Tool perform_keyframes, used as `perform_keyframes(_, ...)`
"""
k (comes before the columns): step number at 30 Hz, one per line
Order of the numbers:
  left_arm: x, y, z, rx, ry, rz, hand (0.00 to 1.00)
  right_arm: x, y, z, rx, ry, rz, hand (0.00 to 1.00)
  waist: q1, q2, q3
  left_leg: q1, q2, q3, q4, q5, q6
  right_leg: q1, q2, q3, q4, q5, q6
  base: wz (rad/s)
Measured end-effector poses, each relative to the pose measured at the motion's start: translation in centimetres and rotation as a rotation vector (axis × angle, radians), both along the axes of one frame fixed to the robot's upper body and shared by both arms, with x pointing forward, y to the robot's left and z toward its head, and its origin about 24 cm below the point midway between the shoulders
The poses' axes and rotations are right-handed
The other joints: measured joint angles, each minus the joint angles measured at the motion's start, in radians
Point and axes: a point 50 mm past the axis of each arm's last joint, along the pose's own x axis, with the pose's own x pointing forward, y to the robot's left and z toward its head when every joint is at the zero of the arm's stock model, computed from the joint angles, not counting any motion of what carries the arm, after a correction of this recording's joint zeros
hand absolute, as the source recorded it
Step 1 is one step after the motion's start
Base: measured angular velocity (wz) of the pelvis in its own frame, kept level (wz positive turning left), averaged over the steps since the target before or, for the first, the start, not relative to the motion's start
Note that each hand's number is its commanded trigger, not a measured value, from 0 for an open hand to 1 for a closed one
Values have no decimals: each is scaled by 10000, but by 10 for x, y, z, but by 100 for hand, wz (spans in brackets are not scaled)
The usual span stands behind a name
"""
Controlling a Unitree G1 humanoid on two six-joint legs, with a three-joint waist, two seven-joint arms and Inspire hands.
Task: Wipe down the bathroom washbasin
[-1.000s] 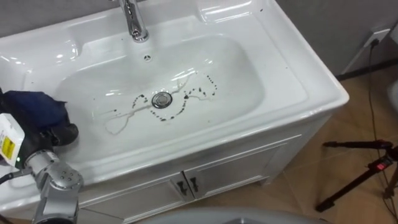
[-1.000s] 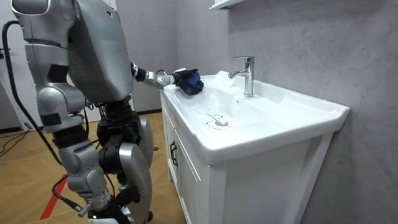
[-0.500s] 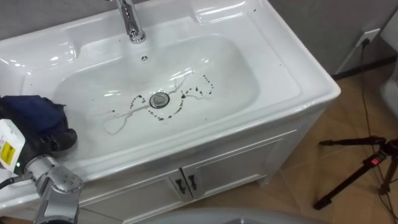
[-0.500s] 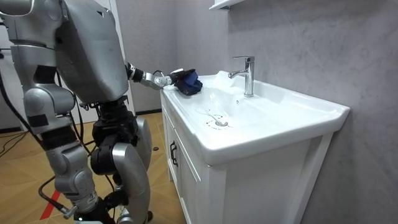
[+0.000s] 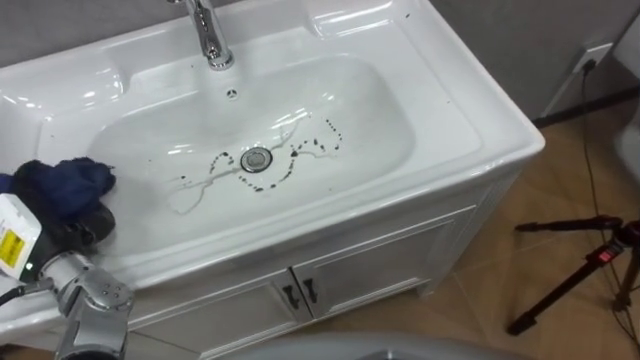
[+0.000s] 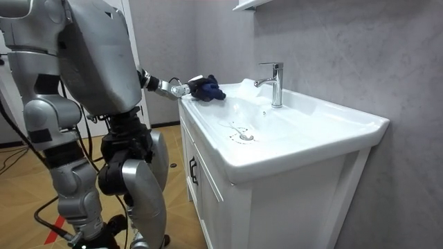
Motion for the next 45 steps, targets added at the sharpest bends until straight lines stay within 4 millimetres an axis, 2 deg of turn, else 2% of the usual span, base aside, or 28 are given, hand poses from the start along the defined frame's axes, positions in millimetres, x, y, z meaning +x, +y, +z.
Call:
perform_keyframes(6,-1,13,2,230,142,377,100,0,-1,0,-93,125,0,0,-6,29,-7,131,-1,22,-24,-7,6,105,-1,16,3,2,-2,0)
perform_keyframes(10,-6,15,-2,197,516,544,100,-1,-1,0,-106,198,-16,0,-61,178,-75,125,-10,25,-73,-7,9,97,-7,5,11,3,1,0)
perform_keyframes(15,-8,15,-5,86,642,649,100,0,-1,0,-110,184,6,0,-147,306,-67,114,-5,-2,-88,-8,8,82,-9,-20,20,-22,-2,0)
perform_keyframes(24,-6,15,-5,-174,626,630,100,8,-2,1,-194,55,127,0,-184,279,-66,108,-40,-132,43,-4,13,144,-64,-54,39,-65,24,2)
perform_keyframes(34,6,13,2,-294,138,252,100,14,2,-1,-89,-106,471,0,-151,55,-55,82,-121,-378,93,9,39,153,-192,-269,41,-135,94,6)
perform_keyframes(36,7,11,6,-308,-6,59,100,15,3,-1,-17,-140,665,0,-138,6,-40,62,-127,-481,76,2,52,171,-196,-320,14,-137,96,12)
perform_keyframes(40,14,3,18,-509,-501,-470,100,20,5,-1,20,-332,1056,0,-55,-100,79,-39,-124,-716,50,-17,76,259,-213,-508,-53,-133,97,16)
perform_keyframes(45,28,-20,35,-787,-1317,-1447,100,25,6,-1,5,-667,1226,0,96,-167,153,-304,-119,-970,170,-12,74,273,-268,-852,-201,-129,98,20)
